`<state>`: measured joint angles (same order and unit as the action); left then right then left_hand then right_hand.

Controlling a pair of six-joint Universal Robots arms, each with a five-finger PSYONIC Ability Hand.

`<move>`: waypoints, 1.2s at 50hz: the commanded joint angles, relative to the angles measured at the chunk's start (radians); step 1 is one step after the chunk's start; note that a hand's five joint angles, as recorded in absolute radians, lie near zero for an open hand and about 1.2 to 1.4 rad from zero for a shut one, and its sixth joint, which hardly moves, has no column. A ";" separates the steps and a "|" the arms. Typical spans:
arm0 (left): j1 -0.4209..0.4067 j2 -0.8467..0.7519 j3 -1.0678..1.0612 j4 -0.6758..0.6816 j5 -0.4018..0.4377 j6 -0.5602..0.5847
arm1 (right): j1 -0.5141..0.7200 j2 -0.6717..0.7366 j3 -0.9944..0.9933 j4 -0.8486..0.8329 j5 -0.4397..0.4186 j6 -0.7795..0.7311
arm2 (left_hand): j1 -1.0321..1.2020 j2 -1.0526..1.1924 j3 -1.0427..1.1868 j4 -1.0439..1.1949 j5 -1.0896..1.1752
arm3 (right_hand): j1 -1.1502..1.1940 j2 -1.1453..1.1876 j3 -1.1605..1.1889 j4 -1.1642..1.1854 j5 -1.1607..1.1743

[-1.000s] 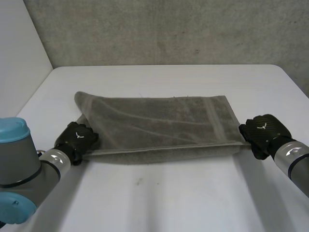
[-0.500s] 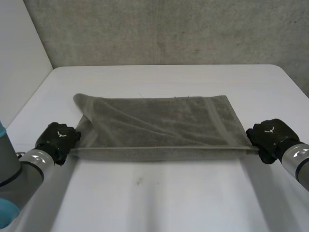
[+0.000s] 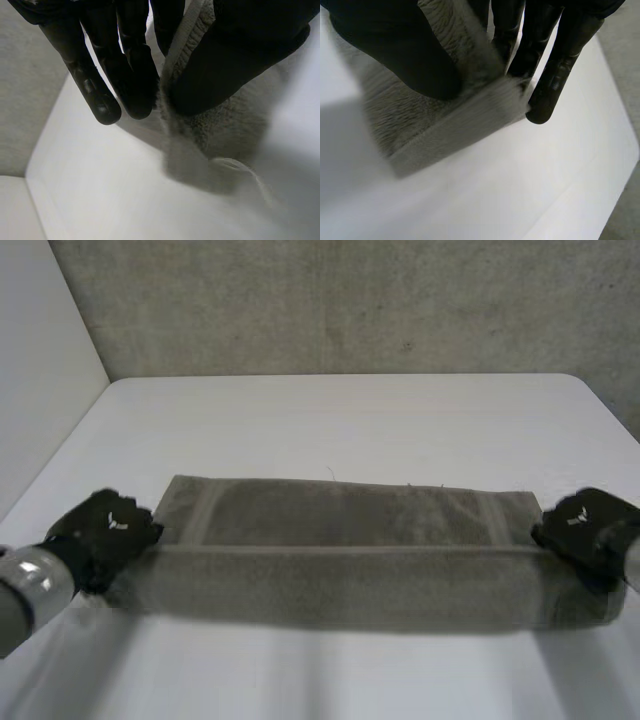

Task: Fold the laundry

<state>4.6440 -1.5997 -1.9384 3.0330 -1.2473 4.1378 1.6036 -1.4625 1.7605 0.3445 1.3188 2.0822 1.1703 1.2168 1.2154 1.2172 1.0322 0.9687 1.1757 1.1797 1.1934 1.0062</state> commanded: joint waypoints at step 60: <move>-0.182 -0.180 0.099 0.561 -0.176 -0.755 | 0.075 0.122 0.017 -0.303 0.088 0.535 | -0.969 -1.015 -1.014 -1.015 -1.005 | -0.497 -0.704 -0.708 -0.722 -0.709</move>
<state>4.4537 -1.8289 -1.7257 3.4986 -1.4255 3.5020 1.7418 -1.3249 1.6616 0.0321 1.4804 2.5535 0.1832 0.1698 0.1711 0.1730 0.0317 0.2408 0.2778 0.2768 0.2804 0.1105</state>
